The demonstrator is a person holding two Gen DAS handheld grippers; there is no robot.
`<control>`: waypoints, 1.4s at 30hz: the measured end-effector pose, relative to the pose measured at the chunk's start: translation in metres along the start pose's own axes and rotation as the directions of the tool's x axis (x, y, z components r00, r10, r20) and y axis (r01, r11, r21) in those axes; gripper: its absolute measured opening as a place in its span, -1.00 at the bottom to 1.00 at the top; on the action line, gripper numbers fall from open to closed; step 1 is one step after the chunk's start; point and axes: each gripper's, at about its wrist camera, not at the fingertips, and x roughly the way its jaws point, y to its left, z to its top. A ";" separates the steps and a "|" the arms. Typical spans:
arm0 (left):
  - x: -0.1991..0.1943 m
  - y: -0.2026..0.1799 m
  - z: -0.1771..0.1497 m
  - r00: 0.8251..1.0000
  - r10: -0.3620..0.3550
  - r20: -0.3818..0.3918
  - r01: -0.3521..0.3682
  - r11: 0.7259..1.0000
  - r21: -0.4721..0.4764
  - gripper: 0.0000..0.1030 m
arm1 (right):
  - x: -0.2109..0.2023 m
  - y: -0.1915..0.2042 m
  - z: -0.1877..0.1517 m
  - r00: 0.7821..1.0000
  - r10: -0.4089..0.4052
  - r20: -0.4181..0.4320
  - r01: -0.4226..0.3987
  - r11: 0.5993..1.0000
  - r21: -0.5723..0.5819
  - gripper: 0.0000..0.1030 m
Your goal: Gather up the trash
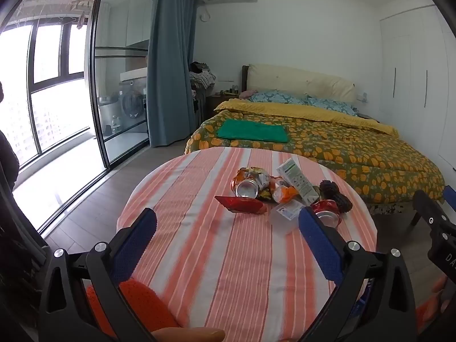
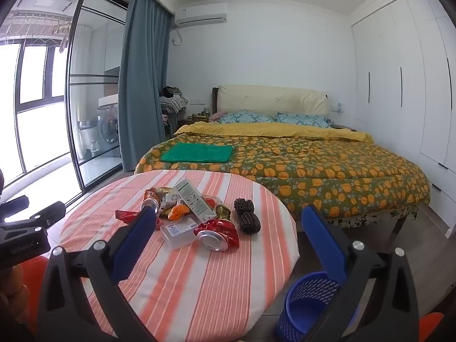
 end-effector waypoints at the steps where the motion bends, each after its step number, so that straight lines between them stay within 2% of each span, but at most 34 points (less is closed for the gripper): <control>1: 0.000 0.000 0.000 1.000 -0.004 -0.005 0.004 1.000 -0.001 0.92 | 0.000 0.000 0.000 1.000 0.001 0.000 -0.001 1.000 0.001 0.91; 42: 0.000 0.000 0.000 1.000 -0.007 -0.004 0.007 1.000 -0.003 0.92 | -0.001 0.001 -0.002 1.000 -0.001 0.009 0.001 1.000 -0.002 0.91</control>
